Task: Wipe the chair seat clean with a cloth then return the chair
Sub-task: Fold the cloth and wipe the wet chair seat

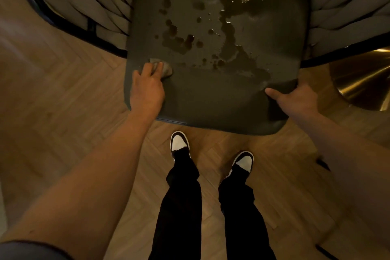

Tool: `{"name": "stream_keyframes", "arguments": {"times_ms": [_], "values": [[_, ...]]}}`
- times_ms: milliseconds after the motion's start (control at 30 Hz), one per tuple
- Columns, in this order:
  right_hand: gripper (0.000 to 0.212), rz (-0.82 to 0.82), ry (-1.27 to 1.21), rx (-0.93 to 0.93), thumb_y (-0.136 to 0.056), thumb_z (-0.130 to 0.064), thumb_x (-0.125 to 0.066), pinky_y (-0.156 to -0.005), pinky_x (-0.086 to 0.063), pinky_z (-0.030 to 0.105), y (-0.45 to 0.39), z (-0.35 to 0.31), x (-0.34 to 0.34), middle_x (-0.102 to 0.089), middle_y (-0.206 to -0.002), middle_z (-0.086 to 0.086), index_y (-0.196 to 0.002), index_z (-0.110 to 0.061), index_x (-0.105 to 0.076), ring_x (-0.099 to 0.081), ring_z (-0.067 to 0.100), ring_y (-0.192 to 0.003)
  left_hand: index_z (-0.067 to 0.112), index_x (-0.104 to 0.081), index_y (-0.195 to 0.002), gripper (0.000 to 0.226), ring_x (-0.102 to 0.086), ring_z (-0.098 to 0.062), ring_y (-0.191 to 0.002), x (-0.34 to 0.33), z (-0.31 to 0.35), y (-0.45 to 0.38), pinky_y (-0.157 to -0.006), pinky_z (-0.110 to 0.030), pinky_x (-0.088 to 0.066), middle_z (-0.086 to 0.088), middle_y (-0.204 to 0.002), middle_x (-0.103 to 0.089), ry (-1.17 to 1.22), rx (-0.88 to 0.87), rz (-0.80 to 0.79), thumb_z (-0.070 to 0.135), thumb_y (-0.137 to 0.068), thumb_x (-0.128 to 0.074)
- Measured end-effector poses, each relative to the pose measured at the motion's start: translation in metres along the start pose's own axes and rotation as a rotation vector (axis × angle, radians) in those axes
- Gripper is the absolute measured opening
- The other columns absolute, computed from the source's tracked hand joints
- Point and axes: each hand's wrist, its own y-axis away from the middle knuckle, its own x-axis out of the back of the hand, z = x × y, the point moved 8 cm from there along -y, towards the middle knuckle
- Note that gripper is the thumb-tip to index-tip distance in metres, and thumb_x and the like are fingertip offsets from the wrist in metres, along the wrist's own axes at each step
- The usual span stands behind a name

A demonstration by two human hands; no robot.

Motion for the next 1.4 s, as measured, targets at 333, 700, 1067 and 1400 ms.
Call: {"name": "stream_keyframes", "arguments": {"times_ms": [333, 700, 1067, 1400], "values": [[0.076, 0.026, -0.013, -0.066, -0.083, -0.049, -0.08, -0.106, -0.045, 0.041, 0.009, -0.002, 0.001, -0.059, -0.142, 0.01, -0.144, -0.014, -0.052, -0.053, 0.033, -0.135, 0.003, -0.048, -0.14, 0.046, -0.048, -0.042, -0.115, 0.025, -0.112, -0.017, -0.1, -0.041, -0.041, -0.02, -0.138, -0.044, 0.111, 0.182, 0.075, 0.008, -0.094, -0.041], [0.071, -0.071, -0.179, -0.162, -0.087, -0.068, -0.065, -0.107, -0.047, 0.048, 0.013, 0.001, 0.01, -0.06, -0.136, 0.003, -0.14, -0.022, -0.057, -0.055, 0.033, -0.13, 0.002, -0.048, -0.14, 0.045, -0.046, -0.036, -0.124, 0.016, -0.046, -0.021, -0.104, -0.027, -0.03, -0.021, -0.139, -0.046, 0.284, 0.115, 0.043, 0.01, -0.096, -0.041], [0.112, -0.235, -0.418, -0.191, -0.061, -0.105, -0.032, -0.103, -0.051, 0.053, -0.004, 0.028, 0.021, -0.063, -0.138, -0.002, -0.14, -0.03, -0.057, -0.063, 0.025, -0.12, 0.008, -0.051, -0.14, 0.048, -0.051, -0.037, -0.103, -0.012, 0.095, 0.007, -0.095, -0.042, -0.043, -0.015, -0.136, -0.048, 0.243, -0.025, -0.009, 0.012, -0.092, -0.045], [0.064, -0.333, -0.511, -0.184, -0.101, -0.069, -0.027, -0.085, -0.055, 0.037, -0.005, 0.024, 0.02, -0.068, -0.116, -0.002, -0.132, -0.023, -0.06, -0.066, 0.019, -0.105, 0.014, -0.04, -0.146, 0.051, -0.045, -0.03, -0.106, -0.04, 0.234, 0.036, -0.092, -0.032, -0.038, -0.008, -0.141, -0.042, 0.279, -0.156, -0.117, 0.018, -0.095, -0.045]]}}
